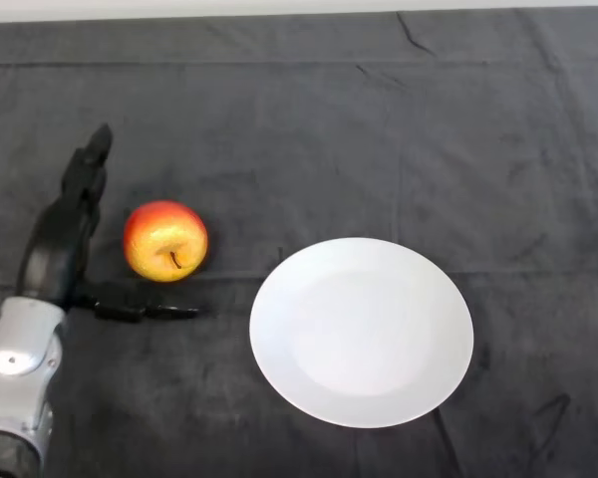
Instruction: Move the apple to the plate
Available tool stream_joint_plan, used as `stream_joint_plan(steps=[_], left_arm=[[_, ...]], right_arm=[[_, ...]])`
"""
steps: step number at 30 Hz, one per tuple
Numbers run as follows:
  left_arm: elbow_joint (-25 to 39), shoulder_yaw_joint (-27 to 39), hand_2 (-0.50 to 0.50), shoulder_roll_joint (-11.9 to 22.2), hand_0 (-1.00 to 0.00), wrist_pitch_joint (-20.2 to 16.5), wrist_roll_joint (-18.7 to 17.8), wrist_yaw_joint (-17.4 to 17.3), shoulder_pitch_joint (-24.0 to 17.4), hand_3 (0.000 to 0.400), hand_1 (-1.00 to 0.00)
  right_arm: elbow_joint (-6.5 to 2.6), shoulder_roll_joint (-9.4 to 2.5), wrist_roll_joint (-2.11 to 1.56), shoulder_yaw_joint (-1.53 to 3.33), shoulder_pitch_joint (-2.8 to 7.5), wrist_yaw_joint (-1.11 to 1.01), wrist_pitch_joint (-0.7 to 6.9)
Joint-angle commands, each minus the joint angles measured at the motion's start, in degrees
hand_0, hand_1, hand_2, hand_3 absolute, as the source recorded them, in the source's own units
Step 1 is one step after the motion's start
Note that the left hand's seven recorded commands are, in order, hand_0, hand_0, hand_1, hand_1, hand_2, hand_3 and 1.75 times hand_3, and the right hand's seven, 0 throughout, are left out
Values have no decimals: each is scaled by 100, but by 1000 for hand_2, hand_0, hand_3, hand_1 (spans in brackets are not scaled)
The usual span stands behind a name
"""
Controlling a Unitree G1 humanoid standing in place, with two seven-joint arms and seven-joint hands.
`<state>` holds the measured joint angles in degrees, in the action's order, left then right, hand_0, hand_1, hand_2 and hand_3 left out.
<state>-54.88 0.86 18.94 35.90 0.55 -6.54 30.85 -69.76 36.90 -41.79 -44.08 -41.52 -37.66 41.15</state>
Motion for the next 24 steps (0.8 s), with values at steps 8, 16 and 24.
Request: stream_joint_plan(steps=[8,16,24], left_arm=[[-348,-248,0,-102,0,-37,123,-196,587,0,0],[-762,-265,0,-69,0,-158,12,-484,716,0,0],[-1123,-227,0,15,0,-295,-30,-591,763,0,0]], right_arm=[[53,102,-92,-88,-35,9,-30],[51,103,-94,-89,-36,9,-28],[46,106,-96,-90,-38,8,-25]])
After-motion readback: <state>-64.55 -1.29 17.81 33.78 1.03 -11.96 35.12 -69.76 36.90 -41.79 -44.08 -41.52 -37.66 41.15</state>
